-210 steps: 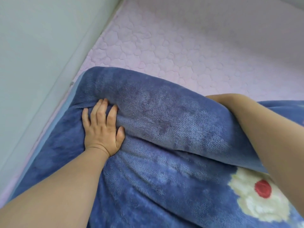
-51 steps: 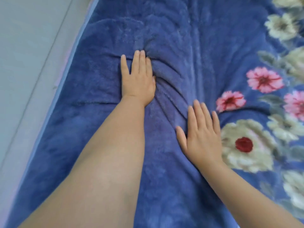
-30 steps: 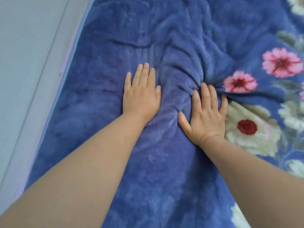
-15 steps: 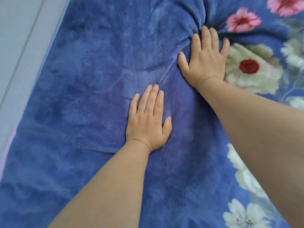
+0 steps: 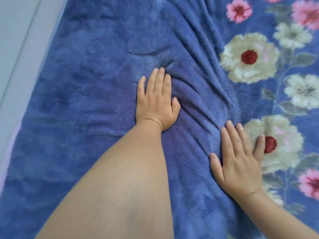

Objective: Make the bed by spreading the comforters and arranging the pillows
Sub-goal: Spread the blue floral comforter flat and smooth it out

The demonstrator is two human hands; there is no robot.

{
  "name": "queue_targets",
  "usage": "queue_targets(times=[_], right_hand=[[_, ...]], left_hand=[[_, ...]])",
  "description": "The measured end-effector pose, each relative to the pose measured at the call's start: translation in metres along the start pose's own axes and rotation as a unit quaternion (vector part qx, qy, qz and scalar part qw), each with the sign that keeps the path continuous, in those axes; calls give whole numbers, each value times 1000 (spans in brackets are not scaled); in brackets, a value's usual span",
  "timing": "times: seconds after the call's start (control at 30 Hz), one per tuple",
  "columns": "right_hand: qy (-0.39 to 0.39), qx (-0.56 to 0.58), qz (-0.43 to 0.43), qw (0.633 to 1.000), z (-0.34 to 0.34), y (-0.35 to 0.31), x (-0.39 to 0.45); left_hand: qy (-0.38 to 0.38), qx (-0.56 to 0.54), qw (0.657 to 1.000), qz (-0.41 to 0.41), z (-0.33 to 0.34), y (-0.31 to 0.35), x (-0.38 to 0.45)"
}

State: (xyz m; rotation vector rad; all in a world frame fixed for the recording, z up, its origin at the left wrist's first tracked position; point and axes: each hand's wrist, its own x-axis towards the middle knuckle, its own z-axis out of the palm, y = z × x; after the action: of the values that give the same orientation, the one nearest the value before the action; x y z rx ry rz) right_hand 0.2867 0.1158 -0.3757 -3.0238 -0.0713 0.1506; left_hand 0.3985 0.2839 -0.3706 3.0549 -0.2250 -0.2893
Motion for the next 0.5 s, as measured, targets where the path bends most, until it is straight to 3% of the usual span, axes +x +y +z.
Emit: queue_targets(times=[0.07,0.23,0.33,0.5], right_hand=[[-15,-6,9,1000,4,0,2],[39,-28,14,999,11,3,8],[60,-38,10,997,13,2,8],[34,-13,17,999,1,-2,6]], left_hand=[[-16,7,1000,0,1,2,1],[10,27,999,-16,1,2,0],[97,52,993,45,3,4,-16],[109,-29,988,104,22,15,-82]])
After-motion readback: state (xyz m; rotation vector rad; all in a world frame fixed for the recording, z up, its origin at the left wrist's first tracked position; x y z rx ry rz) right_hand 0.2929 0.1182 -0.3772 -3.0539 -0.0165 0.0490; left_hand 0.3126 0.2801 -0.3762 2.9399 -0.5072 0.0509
